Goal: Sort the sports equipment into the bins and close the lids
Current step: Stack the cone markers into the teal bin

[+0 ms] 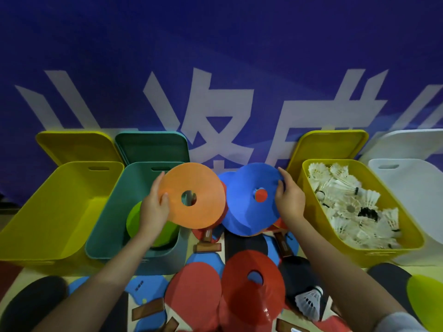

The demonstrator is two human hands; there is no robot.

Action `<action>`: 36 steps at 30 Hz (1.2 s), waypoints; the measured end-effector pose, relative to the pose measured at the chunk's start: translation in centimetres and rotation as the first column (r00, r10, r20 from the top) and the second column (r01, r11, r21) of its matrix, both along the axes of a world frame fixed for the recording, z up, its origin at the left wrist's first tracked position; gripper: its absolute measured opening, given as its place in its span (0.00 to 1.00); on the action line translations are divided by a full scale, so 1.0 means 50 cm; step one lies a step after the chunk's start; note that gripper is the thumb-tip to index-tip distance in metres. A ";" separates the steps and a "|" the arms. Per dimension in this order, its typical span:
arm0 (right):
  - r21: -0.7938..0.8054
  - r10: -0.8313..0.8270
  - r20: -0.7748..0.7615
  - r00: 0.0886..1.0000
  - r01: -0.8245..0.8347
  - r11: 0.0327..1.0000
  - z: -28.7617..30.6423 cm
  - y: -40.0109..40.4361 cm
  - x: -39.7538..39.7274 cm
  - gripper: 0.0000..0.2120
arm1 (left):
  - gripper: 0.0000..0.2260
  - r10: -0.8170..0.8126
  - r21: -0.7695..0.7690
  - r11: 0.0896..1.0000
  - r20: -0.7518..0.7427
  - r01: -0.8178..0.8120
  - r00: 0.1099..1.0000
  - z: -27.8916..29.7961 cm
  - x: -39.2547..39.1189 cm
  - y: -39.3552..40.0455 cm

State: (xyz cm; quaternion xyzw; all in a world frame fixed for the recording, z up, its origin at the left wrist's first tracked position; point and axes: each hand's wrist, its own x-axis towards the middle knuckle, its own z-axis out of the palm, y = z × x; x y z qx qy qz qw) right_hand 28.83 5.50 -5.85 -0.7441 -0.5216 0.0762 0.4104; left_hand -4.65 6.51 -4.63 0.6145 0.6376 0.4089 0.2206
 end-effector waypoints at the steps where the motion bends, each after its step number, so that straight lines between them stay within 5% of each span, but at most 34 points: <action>1: 0.017 -0.002 -0.047 0.999 0.003 1.000 0.005 -0.001 -0.003 0.19 | 0.24 0.012 -0.003 1.000 0.028 -0.012 1.000 0.001 -0.010 0.005; 7: 0.081 0.056 -0.290 0.956 -0.034 0.996 0.014 -0.019 -0.062 0.19 | 0.23 0.117 -0.044 0.993 0.091 -0.113 0.989 0.003 -0.077 0.028; 13: -0.024 0.019 -0.449 0.893 -0.033 0.999 -0.038 -0.032 -0.146 0.19 | 0.24 0.103 0.013 0.995 -0.161 -0.102 0.982 -0.013 -0.171 0.026; 18: -0.079 -0.088 -0.578 0.811 0.051 0.996 -0.075 -0.042 -0.200 0.18 | 0.25 0.120 0.052 0.992 -0.215 -0.112 0.969 -0.024 -0.227 0.043; 28: -0.125 -0.201 -0.618 0.760 0.157 0.980 -0.100 -0.075 -0.284 0.20 | 0.25 -0.095 -0.177 0.984 -0.328 0.037 0.940 -0.114 -0.241 0.127; 36: -0.136 -0.277 -0.609 0.743 0.246 0.960 -0.105 -0.094 -0.316 0.20 | 0.25 -0.094 -0.333 0.941 -0.428 -0.060 0.899 -0.211 -0.245 0.171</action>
